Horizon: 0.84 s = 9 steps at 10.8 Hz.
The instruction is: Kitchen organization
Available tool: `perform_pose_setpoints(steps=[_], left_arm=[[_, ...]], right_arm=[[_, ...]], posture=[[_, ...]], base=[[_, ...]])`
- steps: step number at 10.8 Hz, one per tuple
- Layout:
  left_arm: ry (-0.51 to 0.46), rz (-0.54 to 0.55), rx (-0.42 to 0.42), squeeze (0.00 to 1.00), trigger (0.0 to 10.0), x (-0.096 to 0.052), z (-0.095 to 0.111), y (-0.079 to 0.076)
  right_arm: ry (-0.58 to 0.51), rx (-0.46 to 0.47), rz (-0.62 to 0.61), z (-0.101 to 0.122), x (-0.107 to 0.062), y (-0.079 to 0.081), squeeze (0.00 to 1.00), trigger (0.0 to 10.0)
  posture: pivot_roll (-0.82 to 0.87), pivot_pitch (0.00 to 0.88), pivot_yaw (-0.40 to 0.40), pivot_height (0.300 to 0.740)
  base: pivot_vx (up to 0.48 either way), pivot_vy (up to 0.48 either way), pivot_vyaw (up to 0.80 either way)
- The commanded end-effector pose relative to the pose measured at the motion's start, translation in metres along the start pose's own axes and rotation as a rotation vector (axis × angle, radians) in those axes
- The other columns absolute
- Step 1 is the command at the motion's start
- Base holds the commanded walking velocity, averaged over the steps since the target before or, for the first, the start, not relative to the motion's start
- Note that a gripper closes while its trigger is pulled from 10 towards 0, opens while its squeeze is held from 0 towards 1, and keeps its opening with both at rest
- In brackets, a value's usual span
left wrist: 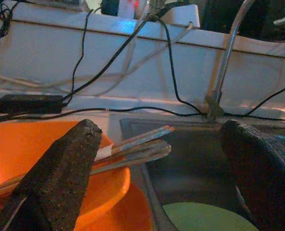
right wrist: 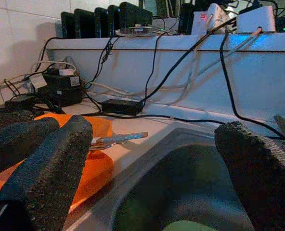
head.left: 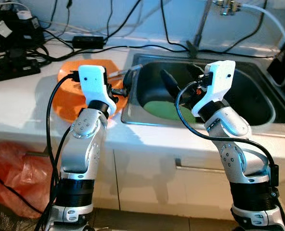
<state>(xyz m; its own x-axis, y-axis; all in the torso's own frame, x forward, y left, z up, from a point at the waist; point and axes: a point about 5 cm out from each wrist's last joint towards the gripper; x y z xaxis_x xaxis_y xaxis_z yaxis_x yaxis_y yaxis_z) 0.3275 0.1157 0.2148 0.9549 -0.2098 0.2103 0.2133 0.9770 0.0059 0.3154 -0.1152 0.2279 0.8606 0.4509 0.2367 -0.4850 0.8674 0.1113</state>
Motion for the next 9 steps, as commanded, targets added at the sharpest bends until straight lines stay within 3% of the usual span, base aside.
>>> perform_pose_setpoints(steps=[1,5,7,9], left_arm=[[0.023,0.0,0.03,0.0,10.0,0.001,-0.006,-0.001],[0.075,-0.014,0.092,0.0,10.0,0.01,-0.014,0.01],[0.077,-0.018,0.119,0.0,10.0,0.017,-0.012,0.016],[0.07,-0.088,0.157,0.0,10.0,0.027,-0.005,0.012]], right_arm=[[0.008,0.008,0.012,0.003,-0.001,0.0,0.0,10.0],[0.053,0.078,0.033,-0.001,-0.005,0.003,0.0,10.0],[0.124,0.117,0.123,-0.005,-0.012,0.009,0.0,10.0],[0.187,0.085,0.145,-0.009,-0.023,0.009,0.0,10.0]], posture=[[0.07,0.054,-0.029,0.74],[0.07,0.063,-0.026,0.74],[0.07,0.07,-0.022,0.74],[0.06,0.093,-0.006,0.74]], base=[[0.0,0.0,0.0],[0.0,0.0,0.0],[0.0,0.0,0.0],[0.0,0.0,0.0]])
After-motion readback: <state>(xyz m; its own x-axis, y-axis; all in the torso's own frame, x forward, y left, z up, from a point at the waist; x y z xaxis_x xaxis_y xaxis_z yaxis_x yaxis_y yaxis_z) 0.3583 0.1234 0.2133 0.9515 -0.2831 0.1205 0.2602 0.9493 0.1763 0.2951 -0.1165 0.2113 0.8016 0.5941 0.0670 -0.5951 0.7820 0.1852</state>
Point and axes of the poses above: a point about 5 cm out from each wrist's last joint towards the gripper, its own x axis pointing out of the wrist towards the gripper, its own z axis along the axis of the wrist's last joint, y = z × x, and after that the axes turned 4 degrees about x, right-handed
